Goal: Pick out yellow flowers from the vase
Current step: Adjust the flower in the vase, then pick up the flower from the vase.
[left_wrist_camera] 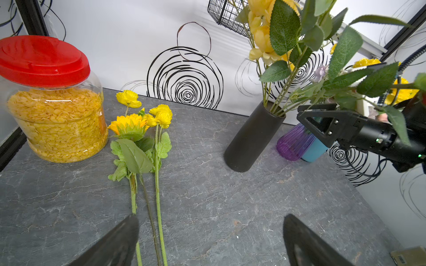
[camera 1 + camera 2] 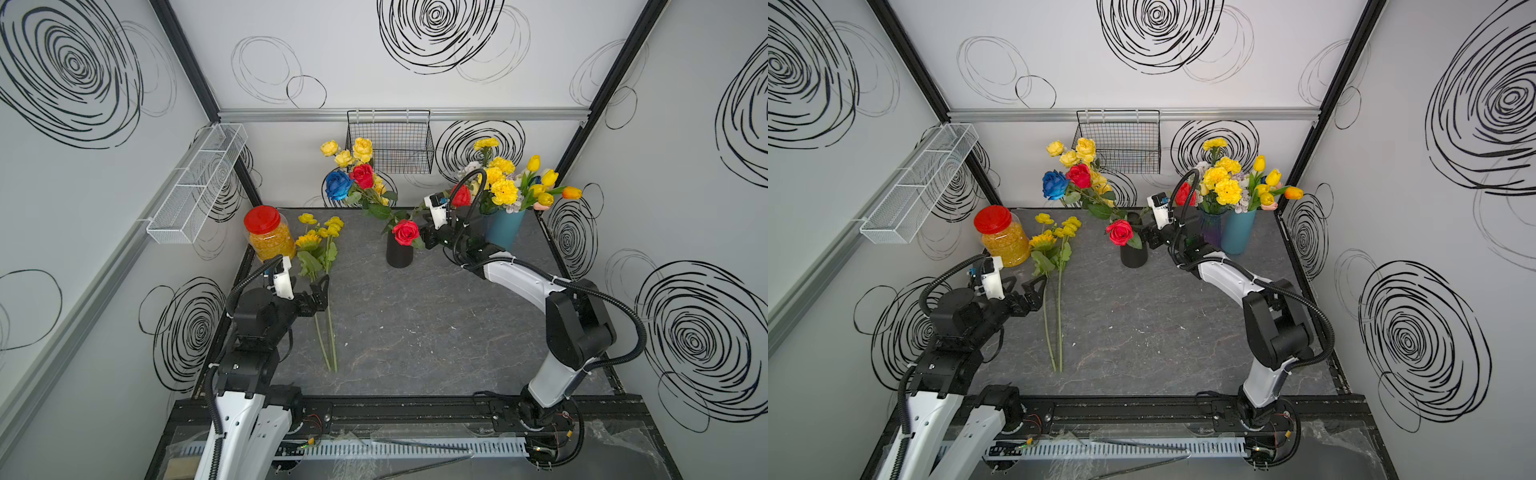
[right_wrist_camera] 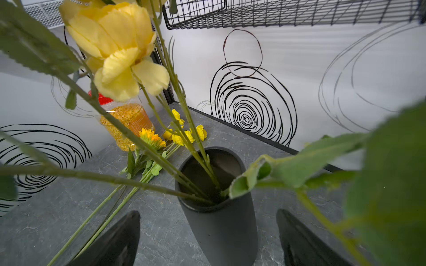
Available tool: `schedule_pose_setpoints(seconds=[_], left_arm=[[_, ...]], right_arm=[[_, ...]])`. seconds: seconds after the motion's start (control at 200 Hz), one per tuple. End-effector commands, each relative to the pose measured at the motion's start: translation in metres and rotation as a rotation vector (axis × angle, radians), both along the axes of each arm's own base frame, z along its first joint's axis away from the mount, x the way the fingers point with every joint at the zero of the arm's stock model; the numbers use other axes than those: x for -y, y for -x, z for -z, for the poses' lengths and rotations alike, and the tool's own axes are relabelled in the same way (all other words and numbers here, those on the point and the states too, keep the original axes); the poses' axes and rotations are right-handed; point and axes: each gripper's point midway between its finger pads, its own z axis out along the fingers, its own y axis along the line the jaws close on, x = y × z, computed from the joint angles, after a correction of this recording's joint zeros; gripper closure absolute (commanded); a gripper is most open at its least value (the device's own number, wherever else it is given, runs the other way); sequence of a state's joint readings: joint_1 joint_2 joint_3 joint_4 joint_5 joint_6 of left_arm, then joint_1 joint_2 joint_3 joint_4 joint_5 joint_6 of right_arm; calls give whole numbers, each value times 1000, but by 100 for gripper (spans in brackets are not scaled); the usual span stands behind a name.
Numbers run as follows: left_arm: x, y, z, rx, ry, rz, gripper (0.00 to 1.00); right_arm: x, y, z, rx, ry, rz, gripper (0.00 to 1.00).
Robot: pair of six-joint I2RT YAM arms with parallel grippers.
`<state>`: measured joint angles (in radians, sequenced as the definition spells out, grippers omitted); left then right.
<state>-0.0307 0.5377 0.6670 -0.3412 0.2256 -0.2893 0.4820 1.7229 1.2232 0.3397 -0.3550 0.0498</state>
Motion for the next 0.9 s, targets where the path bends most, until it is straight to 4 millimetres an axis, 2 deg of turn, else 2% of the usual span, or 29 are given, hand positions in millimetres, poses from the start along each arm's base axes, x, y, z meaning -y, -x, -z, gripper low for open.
schedule_pose_setpoints(seconds=[0.0,0.1,0.255,0.435,0.68,0.746,0.891], left_arm=[[0,-3,-7,34,12,2,1],[-1,-3,-8,39,11,-2,1],[-1,-2,-8,41,13,1,1],[-1,-2,-8,41,13,1,1],[-1,-1,-9,46,15,2,1],[-1,-1,-10,48,16,1,1],[-1,0,-11,53,14,0,1]], right_arm=[[2,20,-18,41,-4,-54,5],[1,38,-23,41,-6,-110,12],[9,52,-37,49,0,-114,39],[8,60,-63,79,-9,-150,43],[3,44,-93,102,-26,-135,55],[1,32,-98,109,-27,-116,57],[-9,0,-94,90,-4,-122,58]])
